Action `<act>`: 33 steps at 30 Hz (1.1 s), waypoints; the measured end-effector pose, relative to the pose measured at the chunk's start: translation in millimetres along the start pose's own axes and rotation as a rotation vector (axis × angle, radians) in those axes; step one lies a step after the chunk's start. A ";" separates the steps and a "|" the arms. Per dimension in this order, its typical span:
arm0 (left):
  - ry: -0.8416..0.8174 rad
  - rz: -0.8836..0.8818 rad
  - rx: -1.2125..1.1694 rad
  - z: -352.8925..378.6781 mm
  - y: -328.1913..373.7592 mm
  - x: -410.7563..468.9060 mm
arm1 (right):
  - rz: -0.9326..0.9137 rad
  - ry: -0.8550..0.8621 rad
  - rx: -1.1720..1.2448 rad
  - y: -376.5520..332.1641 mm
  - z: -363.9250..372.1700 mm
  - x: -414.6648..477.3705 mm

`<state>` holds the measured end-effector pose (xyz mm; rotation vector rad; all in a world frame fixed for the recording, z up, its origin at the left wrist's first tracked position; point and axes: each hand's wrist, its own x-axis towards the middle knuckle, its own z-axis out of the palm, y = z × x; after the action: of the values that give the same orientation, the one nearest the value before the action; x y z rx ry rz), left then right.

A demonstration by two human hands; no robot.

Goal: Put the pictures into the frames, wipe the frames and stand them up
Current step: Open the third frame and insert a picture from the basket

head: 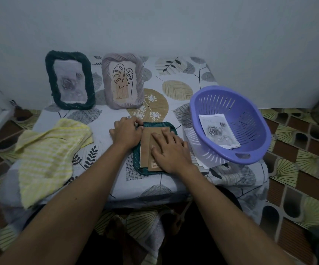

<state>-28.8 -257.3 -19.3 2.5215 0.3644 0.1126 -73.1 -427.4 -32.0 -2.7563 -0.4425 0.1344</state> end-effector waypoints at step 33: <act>-0.152 0.274 0.285 3.9 -43.4 -70.7 | 0.045 -0.101 0.104 1.0 -8.5 3.1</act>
<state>-106.2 -245.0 -46.9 2.8288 -0.0315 -0.0273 -68.6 -430.0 -24.5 -2.6669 -0.3883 0.3005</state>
